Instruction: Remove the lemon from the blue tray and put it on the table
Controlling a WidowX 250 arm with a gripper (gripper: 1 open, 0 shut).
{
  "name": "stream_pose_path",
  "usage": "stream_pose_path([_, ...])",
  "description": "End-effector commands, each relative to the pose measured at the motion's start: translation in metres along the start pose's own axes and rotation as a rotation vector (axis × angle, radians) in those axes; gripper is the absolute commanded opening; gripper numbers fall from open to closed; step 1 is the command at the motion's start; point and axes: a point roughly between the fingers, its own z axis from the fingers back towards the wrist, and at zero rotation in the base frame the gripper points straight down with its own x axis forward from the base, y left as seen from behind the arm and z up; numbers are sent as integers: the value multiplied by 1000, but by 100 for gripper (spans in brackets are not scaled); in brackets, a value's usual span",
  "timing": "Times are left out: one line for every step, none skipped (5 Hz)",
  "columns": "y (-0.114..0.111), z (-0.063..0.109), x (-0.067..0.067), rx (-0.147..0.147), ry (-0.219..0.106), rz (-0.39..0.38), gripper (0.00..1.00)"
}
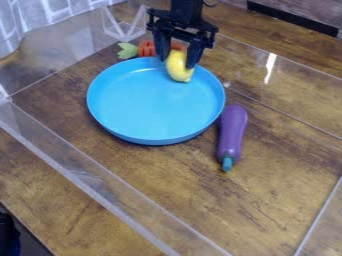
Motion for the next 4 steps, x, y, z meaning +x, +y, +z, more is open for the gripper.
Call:
stream_pose_path([8,31,8,-2,-84,18,0])
stream_pose_path([7,28,4,-1,-77,17,0])
stream_pose_path([7,21,3,4,-67,17,100])
stream_pose_path([7,14,3,8,-58,17,100])
